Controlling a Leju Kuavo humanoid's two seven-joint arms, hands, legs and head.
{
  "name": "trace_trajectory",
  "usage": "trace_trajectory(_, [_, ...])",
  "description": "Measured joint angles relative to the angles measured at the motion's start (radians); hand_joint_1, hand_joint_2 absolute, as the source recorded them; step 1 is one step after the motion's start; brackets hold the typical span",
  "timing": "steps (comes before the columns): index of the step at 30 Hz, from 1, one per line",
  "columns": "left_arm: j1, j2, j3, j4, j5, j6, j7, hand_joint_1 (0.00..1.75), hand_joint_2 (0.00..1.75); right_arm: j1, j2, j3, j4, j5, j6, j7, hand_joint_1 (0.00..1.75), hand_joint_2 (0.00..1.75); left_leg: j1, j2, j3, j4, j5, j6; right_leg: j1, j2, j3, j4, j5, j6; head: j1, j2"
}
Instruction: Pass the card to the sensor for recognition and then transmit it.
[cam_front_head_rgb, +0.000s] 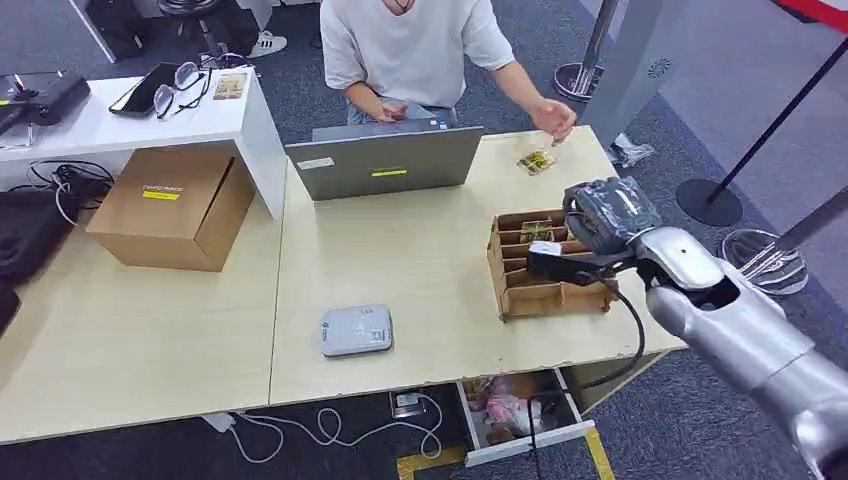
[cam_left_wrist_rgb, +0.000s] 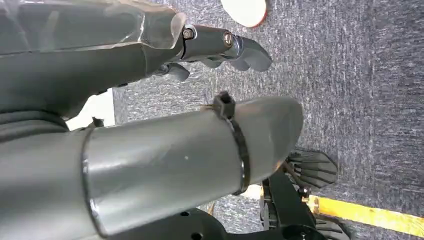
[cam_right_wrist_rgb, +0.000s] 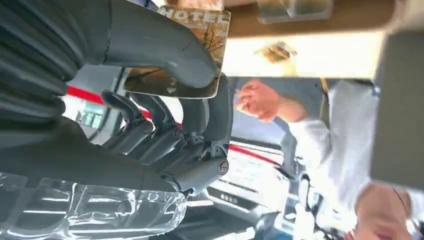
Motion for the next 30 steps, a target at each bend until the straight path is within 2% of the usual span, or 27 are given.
trace_trajectory(11, [-0.006, -0.002, 0.0, 0.0, -0.031, -0.003, -0.002, 0.0, 0.0, -0.057, 0.073, 0.007, -0.04, 0.019, -0.015, -0.007, 1.75, 1.75, 0.0, 0.0, 0.0, 0.0, 0.0, 0.0, 0.0, 0.0, 0.0, 0.0, 0.0, 0.0, 0.0, 0.0])
trace_trajectory(20, [-0.012, -0.008, 0.0, 0.0, -0.09, -0.002, -0.002, 0.0, 0.0, -0.118, 0.252, 0.018, 0.002, 0.054, -0.087, -0.037, 1.75, 1.75, 0.001, 0.001, 0.001, 0.0, 0.001, -0.001, 0.001, 0.002, 0.0, 0.001, 0.0, 0.0, 0.0, 0.0])
trace_trajectory(24, [-0.02, -0.01, 0.0, 0.0, -0.1, 0.004, 0.002, 0.0, 0.0, -0.153, 0.339, 0.018, 0.07, 0.087, -0.174, -0.058, 1.75, 1.75, 0.001, 0.001, 0.001, 0.0, 0.001, -0.001, 0.001, 0.002, 0.0, 0.001, 0.0, 0.0, 0.0, 0.0])
trace_trajectory(30, [-0.034, -0.015, 0.0, 0.0, -0.106, 0.02, 0.024, 0.0, 0.0, -0.197, 0.431, 0.016, 0.198, 0.162, -0.371, -0.073, 1.75, 1.75, 0.001, 0.001, 0.001, 0.0, 0.001, -0.001, 0.001, 0.002, 0.0, 0.001, 0.0, 0.0, 0.0, 0.0])
